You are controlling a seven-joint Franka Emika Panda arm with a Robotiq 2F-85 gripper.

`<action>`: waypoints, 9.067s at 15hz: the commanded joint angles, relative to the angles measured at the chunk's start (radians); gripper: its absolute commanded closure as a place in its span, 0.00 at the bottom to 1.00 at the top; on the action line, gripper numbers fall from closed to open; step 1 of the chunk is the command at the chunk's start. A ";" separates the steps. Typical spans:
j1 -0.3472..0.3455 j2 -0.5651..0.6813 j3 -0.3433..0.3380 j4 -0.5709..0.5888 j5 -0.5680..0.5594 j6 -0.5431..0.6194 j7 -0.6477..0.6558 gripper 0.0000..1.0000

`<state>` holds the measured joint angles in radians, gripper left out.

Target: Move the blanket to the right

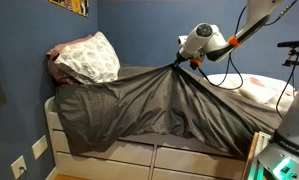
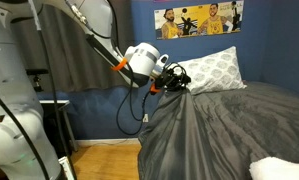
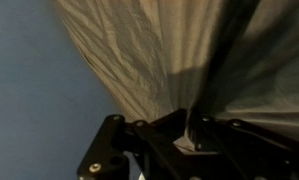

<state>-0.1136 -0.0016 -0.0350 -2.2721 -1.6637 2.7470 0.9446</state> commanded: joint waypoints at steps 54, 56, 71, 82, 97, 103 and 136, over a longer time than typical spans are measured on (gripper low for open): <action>0.004 -0.052 -0.045 -0.051 0.807 -0.175 -0.539 0.00; 0.009 0.022 -0.055 0.020 0.780 -0.178 -0.494 0.00; 0.216 0.121 0.134 -0.149 1.102 -0.160 -0.808 0.00; 0.329 0.289 0.131 -0.117 0.937 -0.164 -0.760 0.00; 0.443 0.640 0.071 0.208 0.085 -0.037 -0.637 0.00; 0.462 0.784 0.053 0.380 -0.292 -0.083 -0.594 0.00; 0.216 0.062 0.186 0.157 -0.091 -0.624 -0.431 0.98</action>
<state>0.1271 0.2179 0.1807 -2.0033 -1.8028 2.1645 0.4687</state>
